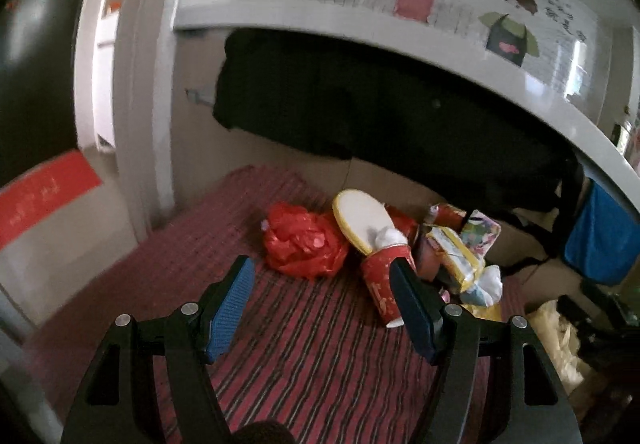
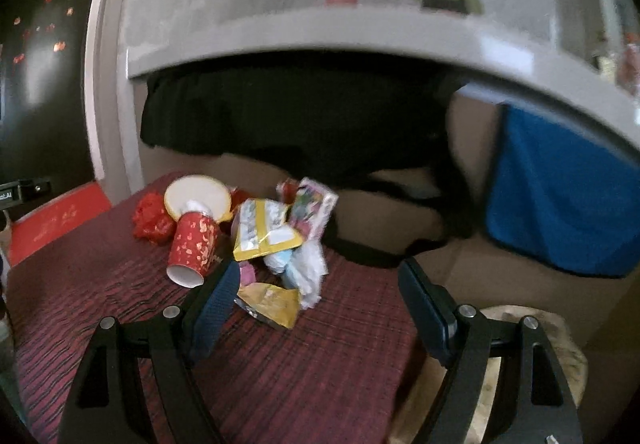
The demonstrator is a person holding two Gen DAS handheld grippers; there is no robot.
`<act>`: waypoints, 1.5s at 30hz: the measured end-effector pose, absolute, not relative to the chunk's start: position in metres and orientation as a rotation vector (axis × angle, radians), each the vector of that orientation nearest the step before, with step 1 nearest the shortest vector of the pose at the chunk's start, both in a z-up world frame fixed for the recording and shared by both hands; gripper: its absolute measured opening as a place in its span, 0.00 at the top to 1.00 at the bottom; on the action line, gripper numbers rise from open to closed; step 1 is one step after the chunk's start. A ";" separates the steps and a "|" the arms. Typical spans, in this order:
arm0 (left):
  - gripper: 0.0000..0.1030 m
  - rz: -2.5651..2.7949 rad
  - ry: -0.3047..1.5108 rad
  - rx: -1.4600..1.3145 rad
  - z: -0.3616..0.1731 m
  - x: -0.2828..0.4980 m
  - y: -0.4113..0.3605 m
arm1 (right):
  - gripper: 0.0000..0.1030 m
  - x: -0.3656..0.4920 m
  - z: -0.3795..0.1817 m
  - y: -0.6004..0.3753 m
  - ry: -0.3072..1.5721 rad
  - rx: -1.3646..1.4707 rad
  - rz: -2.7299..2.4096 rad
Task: Collect trash
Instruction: 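Grasp the red paper cup with the left tool while the right tool grasps the pink-yellow snack wrapper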
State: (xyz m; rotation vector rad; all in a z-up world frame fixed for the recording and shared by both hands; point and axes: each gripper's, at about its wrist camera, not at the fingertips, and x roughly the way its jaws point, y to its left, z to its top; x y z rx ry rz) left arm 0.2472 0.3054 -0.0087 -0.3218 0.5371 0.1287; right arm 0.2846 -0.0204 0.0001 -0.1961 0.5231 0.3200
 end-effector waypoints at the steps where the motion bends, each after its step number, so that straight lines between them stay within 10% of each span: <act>1: 0.32 0.115 0.548 -0.329 -0.014 0.252 0.304 | 0.27 0.292 -0.003 -0.016 0.531 -0.207 0.328; 17: 0.32 -0.021 0.659 -0.374 -0.059 0.287 0.282 | 0.33 0.446 -0.041 0.012 0.679 -0.141 0.253; 19: 0.32 -0.041 0.668 -0.380 -0.062 0.286 0.281 | 0.45 0.440 -0.043 0.005 0.713 -0.098 0.269; 30: 0.32 0.006 0.688 -0.400 -0.077 0.288 0.275 | 0.36 0.374 -0.089 0.021 0.819 -0.273 0.483; 32: 0.32 0.014 0.694 -0.391 -0.078 0.286 0.274 | 0.42 0.378 -0.101 0.022 0.890 -0.238 0.512; 34: 0.32 0.014 0.707 -0.403 -0.078 0.287 0.272 | 0.77 0.375 -0.103 0.017 0.906 -0.176 0.558; 45: 0.29 0.043 0.805 -0.554 -0.091 0.375 0.252 | 0.84 0.325 -0.083 -0.027 0.829 -0.039 0.554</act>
